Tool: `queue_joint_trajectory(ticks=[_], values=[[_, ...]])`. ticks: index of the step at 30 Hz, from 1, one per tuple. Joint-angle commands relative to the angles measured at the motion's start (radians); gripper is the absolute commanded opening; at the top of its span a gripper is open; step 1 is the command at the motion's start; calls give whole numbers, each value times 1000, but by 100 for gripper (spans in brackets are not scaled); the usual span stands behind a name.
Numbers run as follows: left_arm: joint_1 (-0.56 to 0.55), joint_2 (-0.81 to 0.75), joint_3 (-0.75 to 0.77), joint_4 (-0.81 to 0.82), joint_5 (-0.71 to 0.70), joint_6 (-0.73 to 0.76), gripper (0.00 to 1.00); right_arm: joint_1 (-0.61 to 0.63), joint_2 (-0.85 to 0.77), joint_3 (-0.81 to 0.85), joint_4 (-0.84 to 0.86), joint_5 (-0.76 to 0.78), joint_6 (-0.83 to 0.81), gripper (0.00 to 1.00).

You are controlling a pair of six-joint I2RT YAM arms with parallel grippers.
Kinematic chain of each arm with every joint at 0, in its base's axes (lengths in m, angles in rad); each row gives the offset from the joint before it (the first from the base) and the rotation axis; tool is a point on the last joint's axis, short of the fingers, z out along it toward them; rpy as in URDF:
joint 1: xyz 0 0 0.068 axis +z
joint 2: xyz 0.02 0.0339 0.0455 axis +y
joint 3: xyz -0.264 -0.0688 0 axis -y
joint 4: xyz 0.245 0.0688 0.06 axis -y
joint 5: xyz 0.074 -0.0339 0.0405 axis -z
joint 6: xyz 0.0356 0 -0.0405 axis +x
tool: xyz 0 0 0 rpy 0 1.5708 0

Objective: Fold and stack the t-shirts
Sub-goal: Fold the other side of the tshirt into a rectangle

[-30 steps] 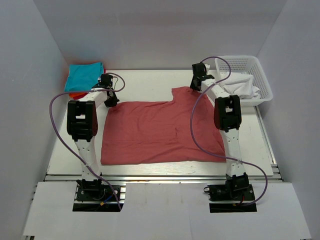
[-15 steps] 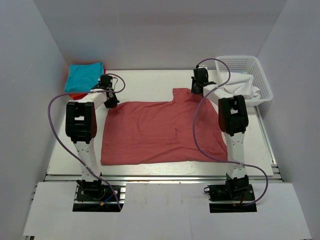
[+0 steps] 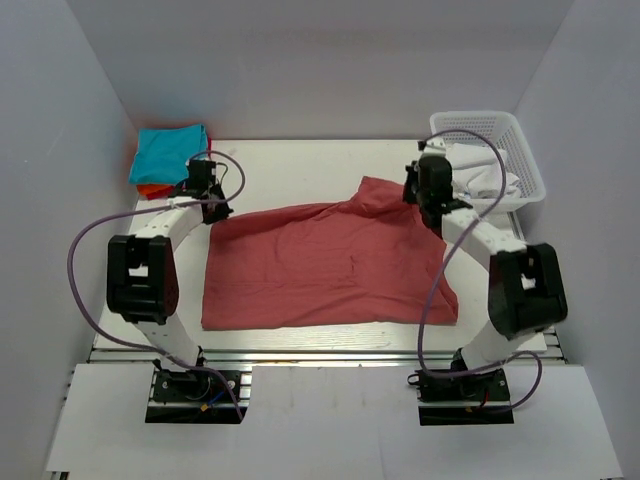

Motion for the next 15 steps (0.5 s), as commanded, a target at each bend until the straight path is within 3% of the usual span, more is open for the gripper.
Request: queue_joint_trajectory(ticks=[1,8,15], values=[[-9,-103,-56,18,13,12,0,7,-123,-134,44,19,4,0],[-9,-227,-191,37,22,12,0,15,-389,-351,10,-19,65,0],[-9,-268,-259,37,11,23,0,32,-624,-482,-156,-24,107,0]])
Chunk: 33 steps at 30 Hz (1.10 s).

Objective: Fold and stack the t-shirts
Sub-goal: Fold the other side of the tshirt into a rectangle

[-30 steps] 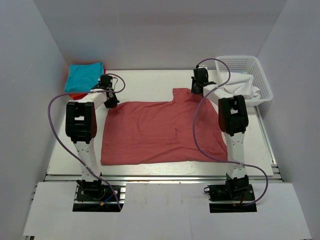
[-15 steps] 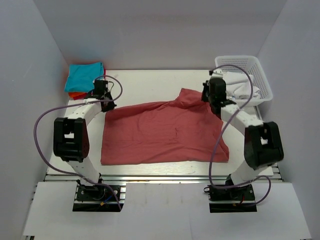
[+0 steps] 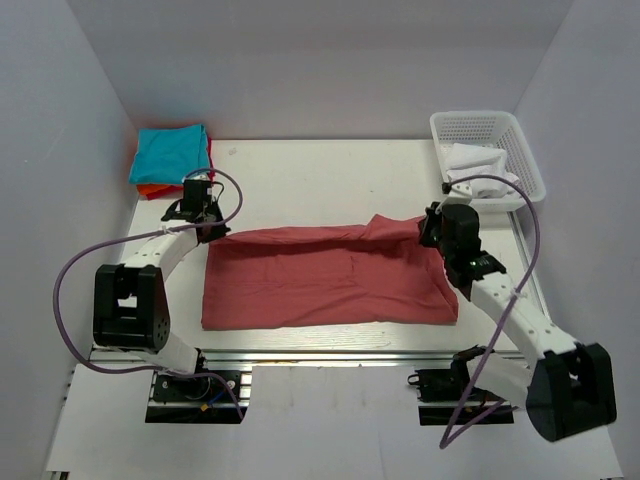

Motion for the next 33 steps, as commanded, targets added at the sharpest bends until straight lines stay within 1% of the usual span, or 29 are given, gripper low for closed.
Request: queue_joint_trajectory(ticks=[1,3,6,12,15,17,18,19,20,21,22,23,24,25,26,27,29,30,32,33], values=[[-4,-52,-35,19,-2,12,0,13,-115,-53,-122,-10,28,0],[-4,-63,-49,19,-2,12,0,19,-159,-80,-148,-27,31,0],[-4,-72,-69,19,-25,12,0,31,-202,-110,-242,-61,50,0],[-4,-72,-100,-2,-68,12,0,43,-285,-148,-348,-38,103,0],[-4,-72,-109,-21,-68,2,0,49,-317,-182,-402,-75,157,0],[-4,-72,-118,-43,-89,-16,0,52,-338,-226,-443,-99,227,0],[-4,-63,-118,-80,-100,-31,0,52,-351,-240,-457,-110,244,6],[-4,-63,-118,-108,-109,-48,4,51,-357,-261,-493,-139,263,17],[6,-63,-109,-137,-132,-86,15,52,-373,-265,-533,-154,327,20],[6,-63,-109,-216,-155,-120,34,52,-396,-268,-552,-173,338,28],[6,-63,-98,-264,-189,-166,49,51,-412,-266,-592,-177,344,35],[6,-63,-81,-318,-242,-274,67,51,-462,-260,-616,-161,373,40],[15,-72,-69,-373,-261,-318,82,49,-476,-253,-668,-157,377,49],[16,-82,-57,-460,-311,-356,100,51,-495,-236,-675,-162,392,66],[16,-92,-23,-491,-339,-382,100,43,-528,-234,-672,-173,389,79],[16,-107,-2,-522,-362,-418,100,45,-554,-230,-635,-176,384,90],[16,-127,49,-545,-373,-418,100,46,-567,-229,-585,-197,343,90],[16,-138,60,-536,-373,-418,100,46,-547,-226,-523,-202,299,90],[16,-158,69,-426,-272,-360,100,49,-483,-200,-398,-249,253,90],[16,-171,69,-375,-228,-290,100,49,-390,-194,-371,-272,204,90]])
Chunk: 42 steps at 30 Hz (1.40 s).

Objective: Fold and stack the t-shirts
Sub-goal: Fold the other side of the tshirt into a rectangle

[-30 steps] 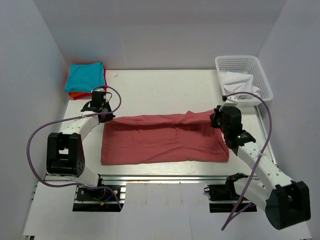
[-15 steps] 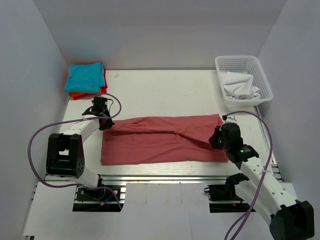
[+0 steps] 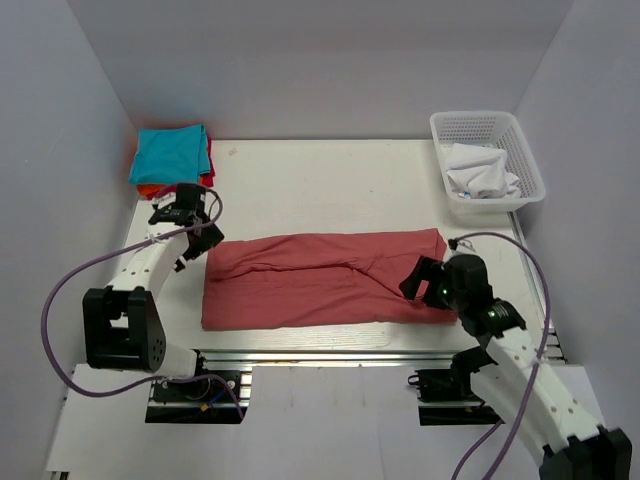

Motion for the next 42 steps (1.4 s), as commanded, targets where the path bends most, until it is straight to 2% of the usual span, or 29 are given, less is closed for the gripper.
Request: queue_joint_trajectory(ticks=[1,4,9,15,24,26,29,30,31,34,36,42], values=[[-10,-70,32,174,144,88,100,3,147,66,262,-110,-121,90],[-10,-53,21,258,268,177,100,8,302,111,360,-124,-167,90],[-10,-13,8,258,265,200,98,8,450,162,508,-124,-233,90],[-10,72,-49,368,398,254,83,11,634,208,592,-193,-328,90],[-10,177,-61,387,452,277,81,26,842,254,694,-256,-338,89],[-10,188,-77,410,461,277,81,31,861,262,708,-245,-330,78],[-10,198,-89,410,461,277,79,37,898,268,726,-256,-325,53],[-10,209,-100,410,461,277,79,40,904,268,721,-266,-318,50],[-10,221,-100,410,461,277,79,39,902,268,721,-271,-315,44],[-1,232,-100,410,451,277,78,49,872,251,695,-302,-296,2],[-1,232,-100,400,437,277,78,54,853,228,663,-308,-286,0],[-1,232,-100,400,388,277,77,78,624,130,550,-355,-246,0]])
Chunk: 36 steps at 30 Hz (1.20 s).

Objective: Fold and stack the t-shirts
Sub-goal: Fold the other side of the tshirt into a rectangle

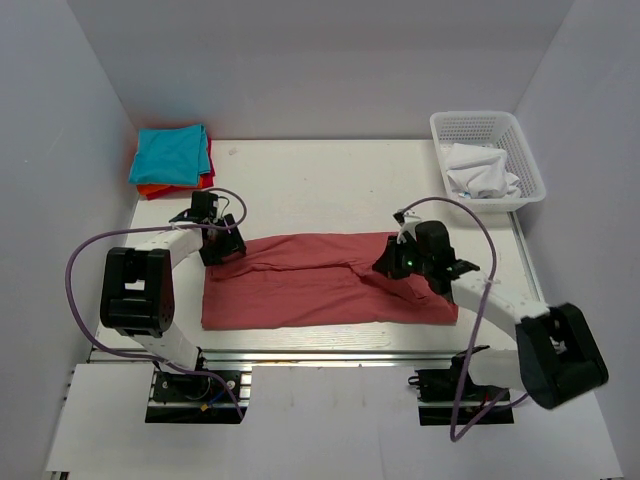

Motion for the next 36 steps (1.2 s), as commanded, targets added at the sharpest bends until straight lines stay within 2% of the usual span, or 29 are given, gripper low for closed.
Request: queue_joint_trajectory(ticks=[1,8,10,12,13,15,16,17,18,20,22,24,26,28,33,36], values=[[4,31,-16,3,-42,-2,77,21,-132,-67,-77,-53,41,0],[4,71,30,-43,-102,-11,77,66,-287,-195,-163,-136,52,0],[4,84,50,-54,-136,-11,75,76,-310,-227,-172,-159,43,5],[4,95,74,-69,-145,-22,75,92,-329,-248,-183,-196,34,17],[4,104,88,-80,-145,-22,75,101,-338,-254,-183,-223,30,33],[4,104,98,-91,-145,-22,75,109,-347,-262,-180,-257,29,58],[4,104,107,-91,-145,-22,75,112,-349,-261,-184,-272,17,66],[4,104,107,-91,-145,-22,75,116,-346,-241,-189,-280,4,83],[4,104,107,-91,-145,-22,75,110,-350,-232,-190,-294,3,90],[4,104,131,-101,-161,-22,75,107,-350,-177,-200,-285,-3,90],[4,95,140,-112,-170,-22,75,104,-353,-127,-210,-187,13,90],[4,95,151,-112,-170,-22,75,104,-335,-59,-238,-2,52,90],[4,95,151,-112,-170,-22,75,98,-304,-22,-279,74,60,90],[4,86,151,-112,-161,-22,75,98,-260,29,-279,83,58,90],[4,86,151,-112,-161,-22,75,96,-156,29,-230,34,81,90],[4,86,151,-112,-171,-22,75,101,-120,26,-244,-63,80,90]])
